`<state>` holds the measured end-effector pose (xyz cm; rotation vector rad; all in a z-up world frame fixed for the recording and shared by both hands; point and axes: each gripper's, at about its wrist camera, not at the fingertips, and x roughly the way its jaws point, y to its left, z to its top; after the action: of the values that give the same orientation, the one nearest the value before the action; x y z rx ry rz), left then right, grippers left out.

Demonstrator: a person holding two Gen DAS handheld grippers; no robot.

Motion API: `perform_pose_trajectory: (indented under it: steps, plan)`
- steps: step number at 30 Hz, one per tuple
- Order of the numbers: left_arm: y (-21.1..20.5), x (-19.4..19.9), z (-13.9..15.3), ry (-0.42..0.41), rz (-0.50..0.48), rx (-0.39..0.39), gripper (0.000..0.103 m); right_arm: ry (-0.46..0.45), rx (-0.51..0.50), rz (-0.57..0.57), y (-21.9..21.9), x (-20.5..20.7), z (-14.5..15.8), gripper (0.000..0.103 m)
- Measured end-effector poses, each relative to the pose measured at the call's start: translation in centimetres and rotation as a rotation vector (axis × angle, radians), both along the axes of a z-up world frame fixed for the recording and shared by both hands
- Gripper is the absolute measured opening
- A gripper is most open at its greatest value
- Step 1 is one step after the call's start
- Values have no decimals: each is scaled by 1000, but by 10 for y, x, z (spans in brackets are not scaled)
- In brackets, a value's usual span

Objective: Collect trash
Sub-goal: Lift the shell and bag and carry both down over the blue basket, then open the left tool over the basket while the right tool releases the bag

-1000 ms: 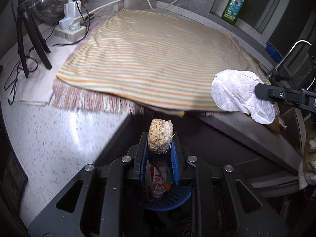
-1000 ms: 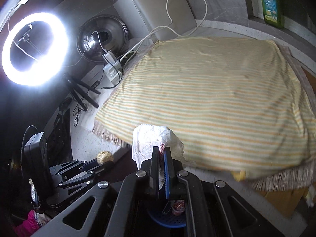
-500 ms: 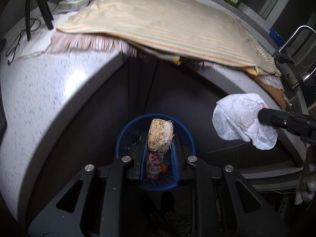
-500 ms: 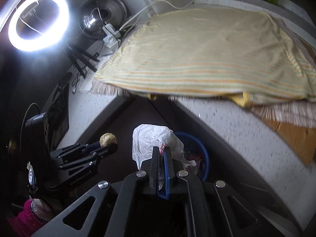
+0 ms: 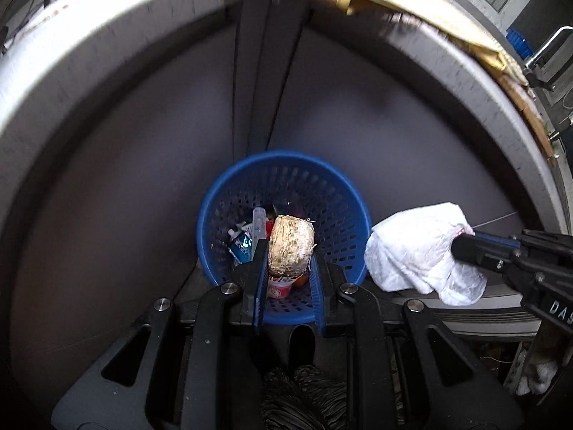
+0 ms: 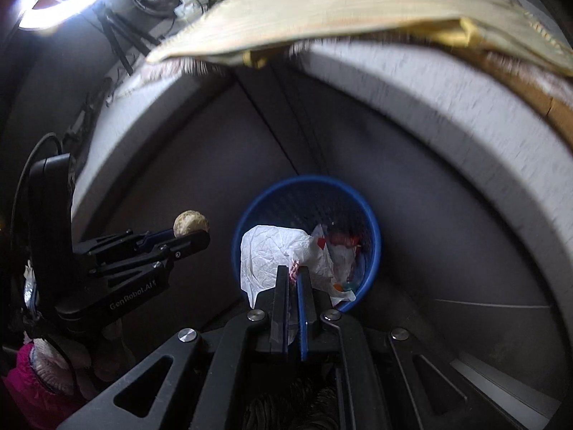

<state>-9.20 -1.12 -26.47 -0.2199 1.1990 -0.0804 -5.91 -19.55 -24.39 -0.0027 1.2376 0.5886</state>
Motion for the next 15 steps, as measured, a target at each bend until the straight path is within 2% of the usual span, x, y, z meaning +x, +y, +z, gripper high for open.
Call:
perform_pose_trajectory:
  steps: [15]
  plan:
    - [-4,19,-68,60,-13,-2,20,49,-46,-48,5,1,-71,2]
